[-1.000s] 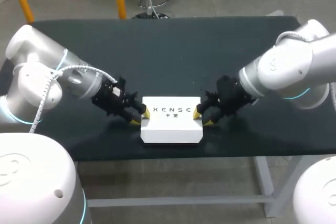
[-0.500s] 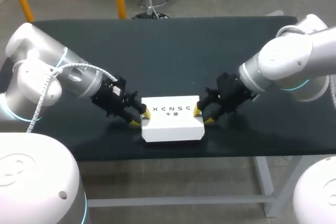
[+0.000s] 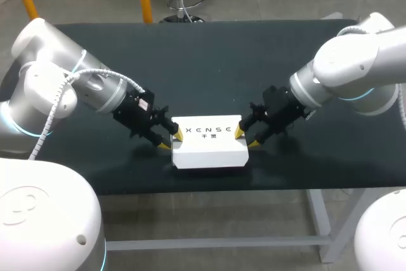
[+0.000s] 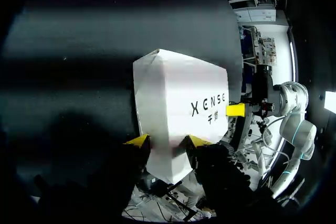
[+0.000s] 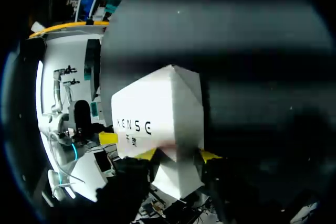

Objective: Assemble the packaging by folding the flat box into shape, placing the metal phone stand inside, and closing the box properly

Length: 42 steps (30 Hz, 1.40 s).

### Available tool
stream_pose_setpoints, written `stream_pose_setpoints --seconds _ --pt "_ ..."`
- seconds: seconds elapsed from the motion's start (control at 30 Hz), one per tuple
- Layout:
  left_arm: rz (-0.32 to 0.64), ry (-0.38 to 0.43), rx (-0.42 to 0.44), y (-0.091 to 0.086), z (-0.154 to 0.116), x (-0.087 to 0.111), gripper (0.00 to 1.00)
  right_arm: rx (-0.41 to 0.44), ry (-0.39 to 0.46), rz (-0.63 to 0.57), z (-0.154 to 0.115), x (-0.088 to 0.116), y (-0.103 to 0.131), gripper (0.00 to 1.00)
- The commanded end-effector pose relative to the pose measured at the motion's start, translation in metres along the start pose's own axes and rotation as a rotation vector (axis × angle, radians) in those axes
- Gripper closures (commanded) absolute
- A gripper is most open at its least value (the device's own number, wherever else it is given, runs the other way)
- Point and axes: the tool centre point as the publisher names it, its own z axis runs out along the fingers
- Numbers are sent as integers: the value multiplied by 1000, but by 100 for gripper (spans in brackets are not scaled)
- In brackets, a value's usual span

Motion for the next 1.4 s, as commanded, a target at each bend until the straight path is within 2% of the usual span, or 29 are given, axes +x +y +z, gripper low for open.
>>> stream_pose_setpoints --seconds 0.03,0.8,1.4 --pt "-8 -2 -23 -7 3 6 53 24 -1 9 1 8 4 51" --pt "-56 19 -67 -11 -5 0 53 46 -21 31 -3 7 6 49" --pt "-106 2 -114 -15 -11 8 53 78 -15 31 -7 14 10 51"
